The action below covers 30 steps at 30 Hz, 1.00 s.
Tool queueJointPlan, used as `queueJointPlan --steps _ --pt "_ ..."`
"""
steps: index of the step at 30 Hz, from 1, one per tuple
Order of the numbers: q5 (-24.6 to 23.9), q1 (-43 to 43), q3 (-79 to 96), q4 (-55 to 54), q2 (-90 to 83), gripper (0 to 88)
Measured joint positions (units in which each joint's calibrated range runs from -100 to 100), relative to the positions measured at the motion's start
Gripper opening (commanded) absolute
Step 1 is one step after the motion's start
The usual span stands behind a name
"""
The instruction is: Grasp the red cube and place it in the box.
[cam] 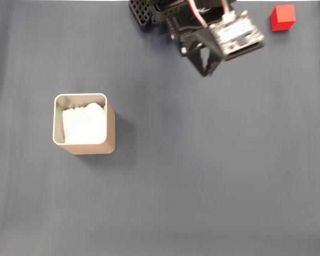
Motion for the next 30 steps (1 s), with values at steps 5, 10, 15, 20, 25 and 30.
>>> queueJointPlan --steps 5,10,15,20,25,30 --pt "0.4 -4.4 0.0 1.3 -0.3 3.1" --pt "0.7 -9.2 0.0 2.0 -1.8 4.1" --pt "1.1 -14.1 2.3 2.0 -3.9 5.5" --pt "1.8 -18.0 3.5 2.0 -5.7 7.6" --pt "2.2 -21.0 4.6 3.1 -6.3 11.5" --pt "3.0 -23.8 6.7 3.7 -7.8 15.5"
